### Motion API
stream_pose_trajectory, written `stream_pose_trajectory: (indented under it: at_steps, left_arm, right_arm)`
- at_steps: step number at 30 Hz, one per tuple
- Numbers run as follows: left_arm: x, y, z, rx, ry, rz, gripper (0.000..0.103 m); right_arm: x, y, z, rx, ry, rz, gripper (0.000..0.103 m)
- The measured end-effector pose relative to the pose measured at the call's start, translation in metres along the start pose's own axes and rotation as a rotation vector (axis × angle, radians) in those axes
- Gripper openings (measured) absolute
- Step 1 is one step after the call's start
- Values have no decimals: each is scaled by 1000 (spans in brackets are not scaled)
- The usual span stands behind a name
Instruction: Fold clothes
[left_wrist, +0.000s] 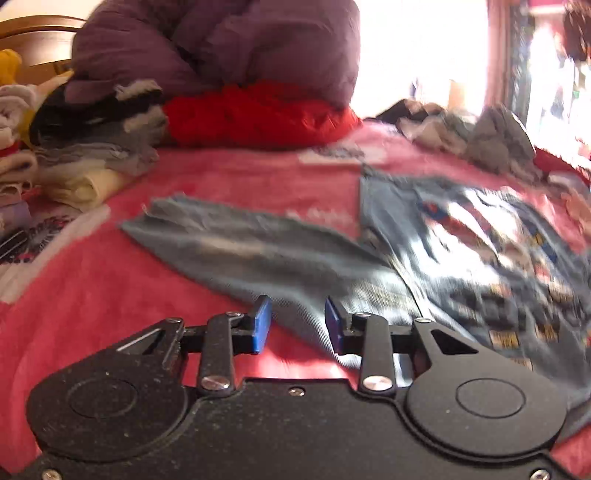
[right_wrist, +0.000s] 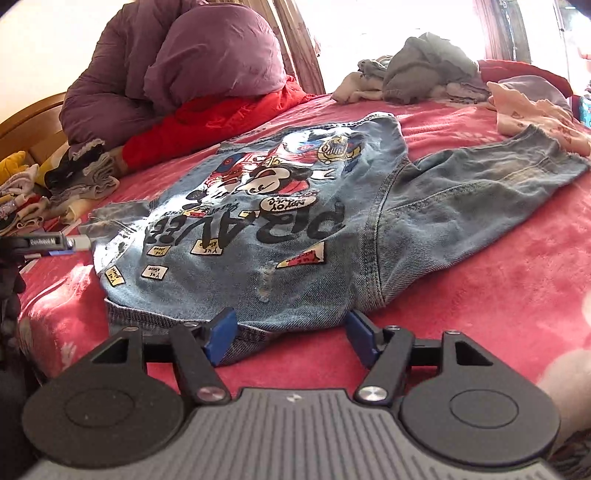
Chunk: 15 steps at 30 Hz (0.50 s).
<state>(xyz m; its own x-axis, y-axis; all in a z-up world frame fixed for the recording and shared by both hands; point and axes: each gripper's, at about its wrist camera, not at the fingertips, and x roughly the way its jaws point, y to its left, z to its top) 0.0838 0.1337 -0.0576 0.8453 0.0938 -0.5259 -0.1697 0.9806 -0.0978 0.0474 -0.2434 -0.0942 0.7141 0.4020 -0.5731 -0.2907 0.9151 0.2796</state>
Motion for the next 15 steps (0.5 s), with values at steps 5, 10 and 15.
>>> stream_pose_trajectory:
  at_steps: [5, 10, 15]
  left_arm:
    - [39, 18, 17, -56, -27, -31, 33]
    - [59, 44, 14, -152, 103, 38, 32]
    - [53, 93, 21, -456, 38, -17, 32]
  right_arm:
    - [5, 4, -2, -4, 4, -10, 72]
    - [3, 3, -1, -10, 10, -13, 73]
    - [-5, 0, -3, 13, 7, -27, 72]
